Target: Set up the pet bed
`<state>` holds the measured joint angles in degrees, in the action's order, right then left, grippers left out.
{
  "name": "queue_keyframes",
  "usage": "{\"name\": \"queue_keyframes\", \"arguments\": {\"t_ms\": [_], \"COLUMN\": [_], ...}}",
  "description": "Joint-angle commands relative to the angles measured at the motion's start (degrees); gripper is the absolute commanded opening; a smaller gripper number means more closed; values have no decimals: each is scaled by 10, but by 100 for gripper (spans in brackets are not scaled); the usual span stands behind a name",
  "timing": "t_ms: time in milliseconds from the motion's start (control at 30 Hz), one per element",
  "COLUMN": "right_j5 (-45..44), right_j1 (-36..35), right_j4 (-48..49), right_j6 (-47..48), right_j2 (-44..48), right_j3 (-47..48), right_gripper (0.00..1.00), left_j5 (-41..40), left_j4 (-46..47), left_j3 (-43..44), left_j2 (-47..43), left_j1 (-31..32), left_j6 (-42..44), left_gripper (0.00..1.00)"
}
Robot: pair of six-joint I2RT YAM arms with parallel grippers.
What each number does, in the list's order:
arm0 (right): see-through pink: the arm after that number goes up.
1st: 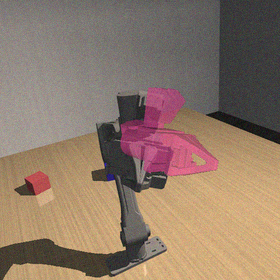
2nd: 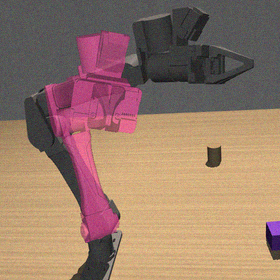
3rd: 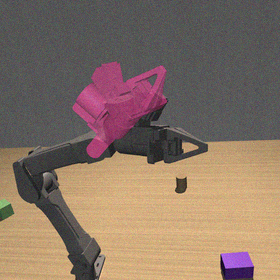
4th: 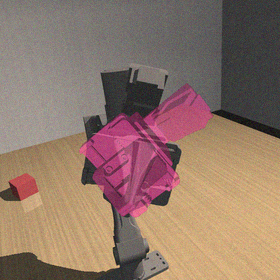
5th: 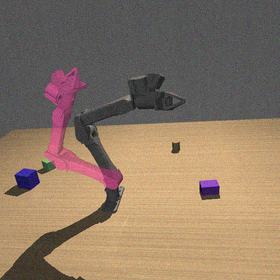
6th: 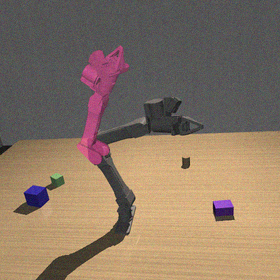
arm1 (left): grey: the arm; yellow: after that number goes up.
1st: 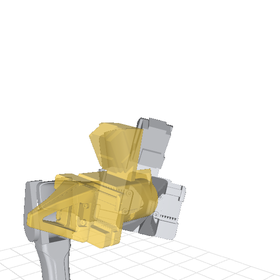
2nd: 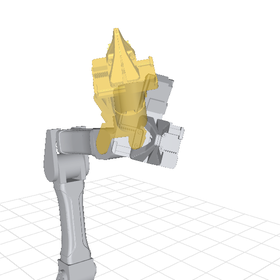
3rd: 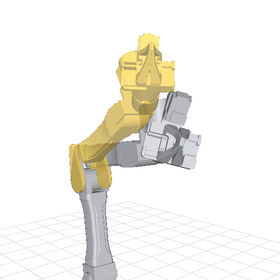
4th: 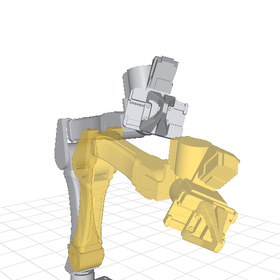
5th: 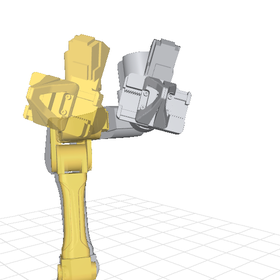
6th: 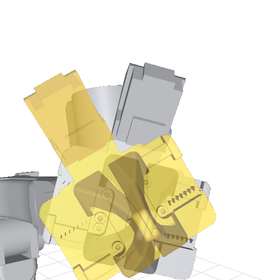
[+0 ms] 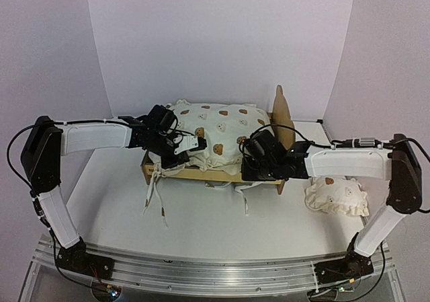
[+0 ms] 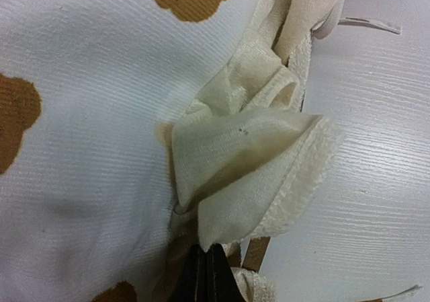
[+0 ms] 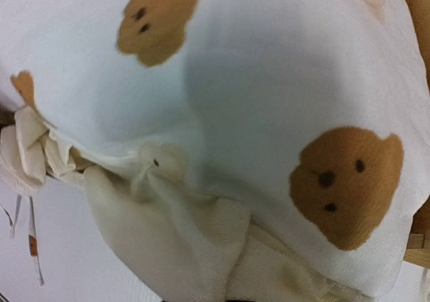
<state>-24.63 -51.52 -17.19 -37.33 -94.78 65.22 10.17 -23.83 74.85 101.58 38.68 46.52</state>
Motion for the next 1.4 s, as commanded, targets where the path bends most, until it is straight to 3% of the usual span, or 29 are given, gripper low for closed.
{"name": "queue_keyframes", "arguments": {"t_ms": [0, 233, 867, 900, 933, 1000, 1033, 1100, 1233, 1367], "right_j5": [-19, -5, 23, 31, 43, 71, 86, 111, 162, 179], "right_j1": [17, 40, 48, 48, 48, 48, 48, 48, 45, 31], "right_j4": [5, -6, -37, -36, -37, -40, -41, -44, -49, -50], "right_j6": [-7, 0, 14, 15, 19, 29, 32, 34, 28, 42], "right_j2": [41, 103, 146, 142, 136, 132, 132, 139, 152, 159], "right_j3": [-17, -58, -79, -76, -70, -60, -57, -57, -56, -58], "right_gripper": [1, 0, 0, 7, 13, 25, 29, 33, 35, 35], "left_j5": [-17, -10, 41, 52, 63, 77, 83, 94, 117, 149], "left_j4": [6, -26, -21, -33, -46, -60, -67, -82, -112, -80], "left_j3": [18, 25, -53, -57, -58, -56, -55, -51, -44, -63], "left_j2": [-6, -44, -106, -106, -106, -111, -115, -125, -147, -159], "left_j1": [-1, -32, -97, -95, -91, -80, -72, -58, -4, 33], "left_j6": [-2, 14, 110, 125, 137, 148, 154, 167, 177, 162], "left_gripper": [0, 0, 0, 0, 3, 24, 35, 46, 60, 66]}}
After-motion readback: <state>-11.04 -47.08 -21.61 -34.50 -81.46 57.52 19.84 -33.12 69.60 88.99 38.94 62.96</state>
